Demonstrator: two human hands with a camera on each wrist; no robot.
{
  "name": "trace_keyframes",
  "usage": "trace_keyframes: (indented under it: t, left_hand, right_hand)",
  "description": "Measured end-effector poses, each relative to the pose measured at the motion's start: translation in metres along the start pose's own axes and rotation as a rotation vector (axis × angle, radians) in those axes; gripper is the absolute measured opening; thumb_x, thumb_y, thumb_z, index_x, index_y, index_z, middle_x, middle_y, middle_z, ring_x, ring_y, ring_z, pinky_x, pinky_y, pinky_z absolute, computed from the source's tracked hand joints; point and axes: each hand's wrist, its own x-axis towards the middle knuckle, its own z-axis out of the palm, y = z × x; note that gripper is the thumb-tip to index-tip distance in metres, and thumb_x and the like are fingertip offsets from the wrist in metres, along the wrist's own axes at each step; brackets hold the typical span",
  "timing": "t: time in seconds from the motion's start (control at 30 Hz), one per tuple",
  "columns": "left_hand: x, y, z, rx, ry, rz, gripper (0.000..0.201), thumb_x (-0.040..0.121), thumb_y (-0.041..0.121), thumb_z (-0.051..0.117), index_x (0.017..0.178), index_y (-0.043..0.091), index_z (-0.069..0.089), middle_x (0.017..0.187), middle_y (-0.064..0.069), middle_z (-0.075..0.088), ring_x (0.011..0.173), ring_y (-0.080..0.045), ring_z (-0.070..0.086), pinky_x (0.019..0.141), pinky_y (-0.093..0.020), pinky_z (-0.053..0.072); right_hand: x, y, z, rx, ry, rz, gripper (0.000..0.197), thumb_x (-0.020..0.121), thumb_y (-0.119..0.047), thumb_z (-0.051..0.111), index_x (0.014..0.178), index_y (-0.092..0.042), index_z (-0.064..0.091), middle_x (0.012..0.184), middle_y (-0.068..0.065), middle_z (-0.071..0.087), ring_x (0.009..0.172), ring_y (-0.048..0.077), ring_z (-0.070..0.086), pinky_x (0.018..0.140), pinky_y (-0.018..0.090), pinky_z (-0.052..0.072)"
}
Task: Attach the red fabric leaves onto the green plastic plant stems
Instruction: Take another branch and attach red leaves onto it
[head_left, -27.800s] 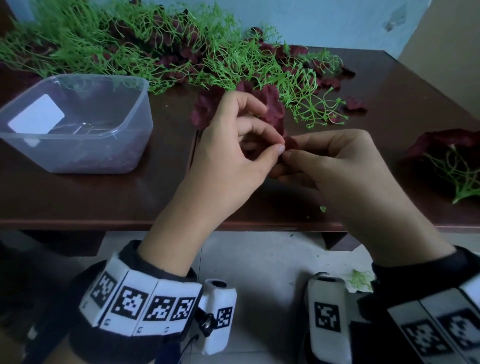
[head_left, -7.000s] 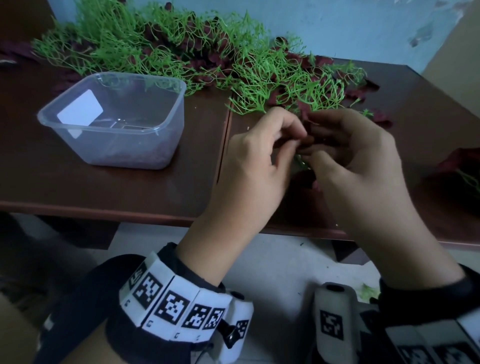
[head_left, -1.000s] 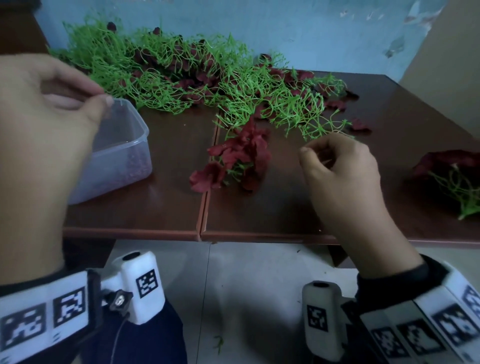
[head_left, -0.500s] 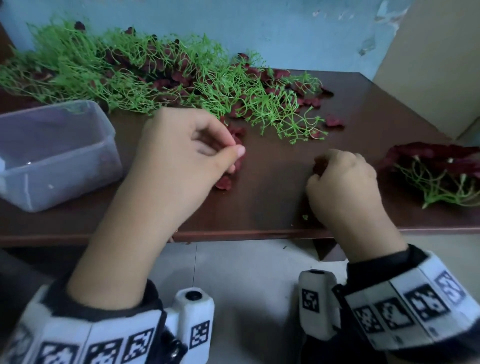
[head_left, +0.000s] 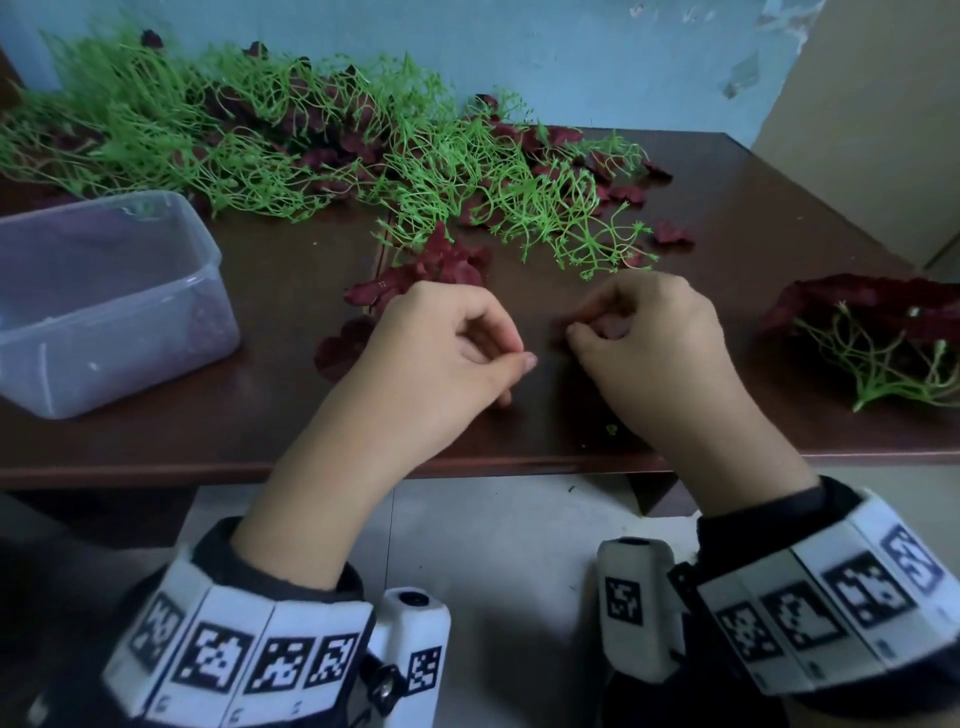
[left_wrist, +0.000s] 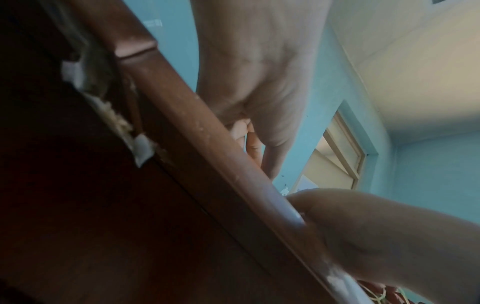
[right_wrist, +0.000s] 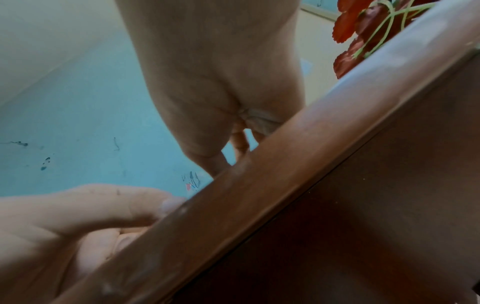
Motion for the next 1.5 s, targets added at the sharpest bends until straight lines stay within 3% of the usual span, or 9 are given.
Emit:
trace_keyframes:
  t: [0.2,0.37,0.53,0.63,0.87,0.97,1.13,1.37,1.5]
  left_hand:
    - [0.003,-0.008,0.001,0.007,-0.017,-0.026,0.017,0.085,0.017,0.082,0.076,0.021,0.068,0.062,0.003,0.070,0.055,-0.008,0.070,0.059,-0.023,0.052]
    - [0.005,-0.012,-0.001,-0.051,-0.017,-0.044,0.017,0.085,0.015,0.082,0.076,0.019,0.067,0.061,0.002,0.069,0.054,-0.007,0.067,0.058,-0.021,0.051]
    - [0.006,-0.017,-0.001,-0.116,0.044,-0.029,0.012,0.088,0.013,0.078,0.082,0.017,0.068,0.070,0.000,0.073,0.064,-0.011,0.072,0.070,-0.034,0.060]
    - [0.008,-0.020,-0.001,-0.138,0.094,-0.012,0.013,0.090,0.012,0.076,0.085,0.019,0.067,0.076,0.000,0.073,0.070,-0.014,0.073,0.076,-0.037,0.061]
    - [0.010,-0.024,0.000,-0.167,0.167,-0.008,0.017,0.087,0.007,0.078,0.081,0.019,0.068,0.076,-0.003,0.073,0.071,-0.013,0.072,0.071,-0.026,0.057]
    - [0.011,-0.024,0.000,-0.190,0.193,-0.016,0.017,0.086,0.007,0.079,0.082,0.018,0.067,0.077,-0.003,0.073,0.072,-0.014,0.073,0.068,-0.021,0.055]
    - [0.010,-0.025,0.001,-0.215,0.197,-0.032,0.016,0.084,0.008,0.081,0.084,0.017,0.068,0.079,-0.001,0.075,0.073,-0.013,0.074,0.069,-0.020,0.056]
    - [0.010,-0.026,-0.001,-0.253,0.196,-0.008,0.019,0.083,-0.003,0.078,0.081,0.014,0.071,0.082,-0.002,0.077,0.077,-0.012,0.075,0.072,-0.020,0.057]
    - [0.010,-0.026,0.000,-0.292,0.202,0.007,0.020,0.084,-0.004,0.077,0.085,0.015,0.074,0.082,0.001,0.078,0.078,-0.007,0.076,0.073,-0.015,0.054]
  right_hand:
    - [0.017,0.005,0.009,-0.149,-0.052,0.092,0.044,0.088,-0.040,0.067,0.123,-0.016,0.060,0.114,0.012,0.063,0.110,0.031,0.057,0.084,0.033,0.040]
    - [0.021,0.002,0.012,-0.137,-0.081,0.085,0.008,0.084,-0.025,0.069,0.083,-0.017,0.067,0.092,0.009,0.067,0.091,0.031,0.063,0.073,0.030,0.043]
    - [0.017,-0.004,0.014,-0.017,-0.049,0.047,0.009,0.092,-0.020,0.062,0.085,-0.017,0.067,0.077,0.002,0.064,0.076,0.018,0.060,0.063,0.025,0.037]
    - [0.014,-0.009,0.018,0.286,-0.057,0.090,0.007,0.091,-0.009,0.066,0.088,-0.014,0.061,0.071,0.007,0.069,0.049,0.003,0.063,0.050,0.015,0.046]
    - [0.011,-0.015,0.014,0.596,-0.079,0.195,0.032,0.072,-0.006,0.087,0.091,-0.007,0.061,0.067,0.004,0.074,0.063,0.017,0.073,0.066,0.034,0.061]
    - [0.012,-0.014,0.013,0.623,-0.081,0.253,0.019,0.078,-0.002,0.082,0.086,-0.007,0.065,0.066,0.006,0.072,0.060,0.013,0.071,0.066,0.028,0.062]
    - [0.020,-0.009,0.022,0.601,-0.101,0.365,0.018,0.087,0.001,0.069,0.077,-0.013,0.066,0.069,0.008,0.074,0.069,0.024,0.075,0.077,0.042,0.062]
    - [0.009,-0.016,0.018,0.253,0.073,0.058,0.037,0.099,-0.007,0.047,0.132,-0.020,0.056,0.091,0.008,0.073,0.054,0.009,0.071,0.064,0.036,0.062]
    - [0.008,-0.020,0.018,0.268,0.095,0.005,0.029,0.100,-0.012,0.048,0.117,-0.022,0.068,0.090,0.000,0.073,0.059,0.008,0.072,0.067,0.038,0.062]
